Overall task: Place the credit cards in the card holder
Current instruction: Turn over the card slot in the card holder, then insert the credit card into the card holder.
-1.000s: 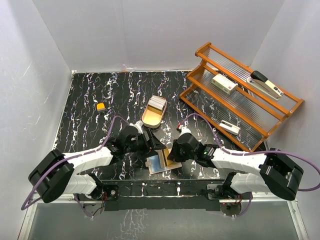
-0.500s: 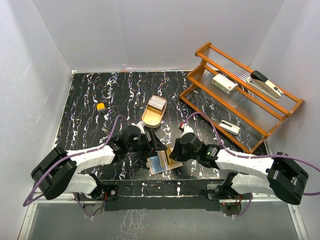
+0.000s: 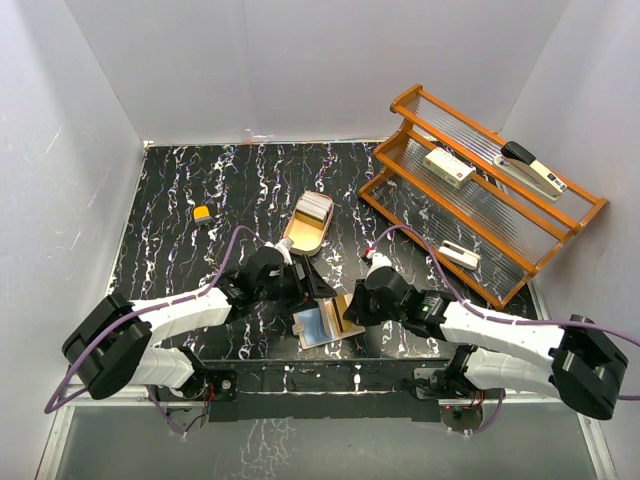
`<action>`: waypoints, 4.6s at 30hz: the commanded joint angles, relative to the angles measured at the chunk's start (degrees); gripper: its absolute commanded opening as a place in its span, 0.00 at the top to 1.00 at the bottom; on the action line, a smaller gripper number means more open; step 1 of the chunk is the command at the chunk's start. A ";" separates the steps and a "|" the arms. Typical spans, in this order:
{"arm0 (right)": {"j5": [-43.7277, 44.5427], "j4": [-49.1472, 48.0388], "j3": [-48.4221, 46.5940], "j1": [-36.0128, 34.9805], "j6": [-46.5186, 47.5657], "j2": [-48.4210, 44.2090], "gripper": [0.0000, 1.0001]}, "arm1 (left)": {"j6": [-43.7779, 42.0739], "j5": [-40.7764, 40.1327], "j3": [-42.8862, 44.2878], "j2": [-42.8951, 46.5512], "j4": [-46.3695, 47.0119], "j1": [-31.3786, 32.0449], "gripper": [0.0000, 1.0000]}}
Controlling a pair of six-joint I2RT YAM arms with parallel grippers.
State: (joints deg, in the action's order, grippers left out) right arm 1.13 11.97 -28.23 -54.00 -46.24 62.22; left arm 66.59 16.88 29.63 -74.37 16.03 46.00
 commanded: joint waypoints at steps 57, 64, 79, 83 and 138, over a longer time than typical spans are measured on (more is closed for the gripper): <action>3.93 10.20 -2.19 -5.42 0.31 -11.35 1.00 | -5.31 -11.44 3.81 6.36 -18.01 0.40 0.31; 2.65 4.87 -5.13 -5.33 2.22 -6.22 1.00 | -8.11 -16.16 4.76 7.43 -27.18 0.34 0.39; -5.87 -6.00 -4.21 -0.45 4.41 2.62 1.00 | -9.38 -13.46 1.56 1.68 -25.50 0.41 0.44; -6.26 -7.39 -3.23 1.07 4.43 4.34 1.00 | -9.06 -13.68 0.55 1.04 -24.91 0.33 0.49; -18.35 -21.52 11.66 10.25 -0.52 -0.35 1.00 | -10.95 -17.50 2.69 -3.76 -25.53 0.35 1.00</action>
State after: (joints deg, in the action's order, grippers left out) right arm -18.37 -8.82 -16.97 -43.72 -46.52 61.56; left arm 56.75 1.43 31.48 -76.86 -6.52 46.26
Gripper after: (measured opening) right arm 0.009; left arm 0.007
